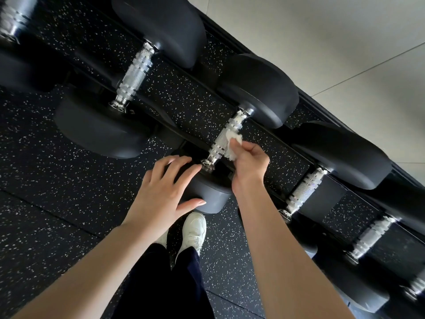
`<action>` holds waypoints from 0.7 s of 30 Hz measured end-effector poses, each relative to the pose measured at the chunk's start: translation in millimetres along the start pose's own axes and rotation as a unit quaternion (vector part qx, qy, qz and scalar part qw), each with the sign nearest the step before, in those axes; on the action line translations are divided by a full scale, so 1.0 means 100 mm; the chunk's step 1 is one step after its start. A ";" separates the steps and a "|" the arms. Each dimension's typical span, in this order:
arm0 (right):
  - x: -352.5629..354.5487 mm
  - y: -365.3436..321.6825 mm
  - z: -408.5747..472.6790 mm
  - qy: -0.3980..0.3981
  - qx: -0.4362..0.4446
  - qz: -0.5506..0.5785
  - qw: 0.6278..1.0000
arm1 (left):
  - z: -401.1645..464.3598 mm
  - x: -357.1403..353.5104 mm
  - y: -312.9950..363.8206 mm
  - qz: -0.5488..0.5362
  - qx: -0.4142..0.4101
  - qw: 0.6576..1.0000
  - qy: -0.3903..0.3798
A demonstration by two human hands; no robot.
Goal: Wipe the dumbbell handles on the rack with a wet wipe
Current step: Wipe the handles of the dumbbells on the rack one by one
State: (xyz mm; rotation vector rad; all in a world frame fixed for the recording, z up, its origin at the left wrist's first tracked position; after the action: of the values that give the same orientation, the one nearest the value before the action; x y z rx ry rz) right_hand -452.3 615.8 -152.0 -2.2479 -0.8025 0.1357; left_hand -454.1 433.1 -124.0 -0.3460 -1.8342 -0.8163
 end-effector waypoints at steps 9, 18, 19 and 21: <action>-0.17 -0.39 0.13 0.066 0.050 0.090 0.993 | 0.01 0.01 0.00 -0.006 0.003 1.000 -0.003; -0.17 -0.27 0.08 0.031 0.048 0.030 0.998 | 0.02 0.01 -0.01 -0.012 0.004 1.000 -0.008; -0.16 -0.23 0.07 0.031 0.036 0.019 0.999 | 0.01 0.01 -0.01 -0.014 0.006 1.000 -0.008; -0.12 -0.17 0.04 0.023 0.018 0.013 0.999 | 0.01 0.01 -0.01 -0.015 0.005 1.000 -0.008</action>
State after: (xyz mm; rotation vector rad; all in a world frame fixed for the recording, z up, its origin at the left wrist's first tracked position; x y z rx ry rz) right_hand -472.4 620.6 -145.0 -2.2204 -0.7407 0.1088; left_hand -455.9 433.2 -123.5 -0.3202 -1.8610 -0.8263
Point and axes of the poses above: each hand's wrist, its own z-axis towards the middle knuckle, its own x-axis out of the back of the hand, y = z × x, the point moved 4 cm from there along z, towards the middle knuckle, and after that the axes turned 4 degrees about -y, right-handed, at the moved point
